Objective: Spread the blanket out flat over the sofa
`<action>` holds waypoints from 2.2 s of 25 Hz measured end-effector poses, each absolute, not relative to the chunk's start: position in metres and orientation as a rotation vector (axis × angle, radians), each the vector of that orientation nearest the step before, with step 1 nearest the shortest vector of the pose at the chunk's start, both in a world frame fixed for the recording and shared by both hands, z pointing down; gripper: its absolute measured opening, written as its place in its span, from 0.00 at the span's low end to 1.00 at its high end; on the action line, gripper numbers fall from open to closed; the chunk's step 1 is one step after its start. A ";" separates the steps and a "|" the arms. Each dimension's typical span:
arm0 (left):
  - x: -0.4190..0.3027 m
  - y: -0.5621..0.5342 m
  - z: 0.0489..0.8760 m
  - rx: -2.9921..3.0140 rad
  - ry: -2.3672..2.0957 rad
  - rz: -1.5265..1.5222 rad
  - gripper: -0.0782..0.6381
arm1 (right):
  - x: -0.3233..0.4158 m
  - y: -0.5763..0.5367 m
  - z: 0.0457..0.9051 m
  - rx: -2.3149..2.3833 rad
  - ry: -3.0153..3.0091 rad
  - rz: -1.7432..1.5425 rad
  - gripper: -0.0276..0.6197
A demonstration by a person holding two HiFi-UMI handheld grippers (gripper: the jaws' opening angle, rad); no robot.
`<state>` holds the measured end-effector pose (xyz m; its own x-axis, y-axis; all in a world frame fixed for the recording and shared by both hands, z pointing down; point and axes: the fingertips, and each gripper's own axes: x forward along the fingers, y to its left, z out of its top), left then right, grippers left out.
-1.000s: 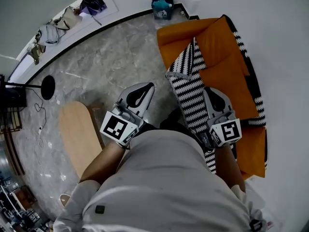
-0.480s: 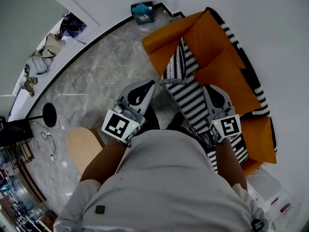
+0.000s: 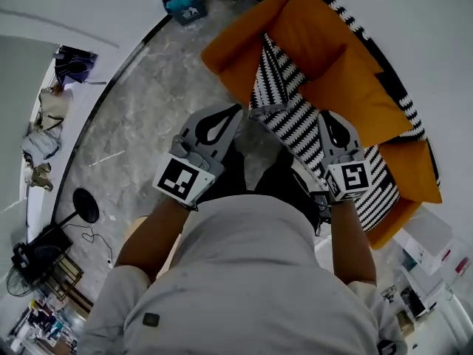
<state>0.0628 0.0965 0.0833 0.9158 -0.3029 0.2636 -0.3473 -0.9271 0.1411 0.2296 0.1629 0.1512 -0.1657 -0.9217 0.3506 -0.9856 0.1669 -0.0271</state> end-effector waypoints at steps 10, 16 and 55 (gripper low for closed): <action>0.084 0.043 0.238 2.784 -0.433 0.478 0.12 | 0.255 0.117 0.362 1.793 -2.009 0.676 0.23; 0.087 0.025 0.344 2.758 -0.465 0.471 0.12 | 0.260 0.100 0.521 1.747 -1.887 0.806 0.28; -0.020 -0.036 0.433 2.493 -0.657 0.485 0.12 | 0.111 0.040 0.624 1.272 -1.790 0.706 0.10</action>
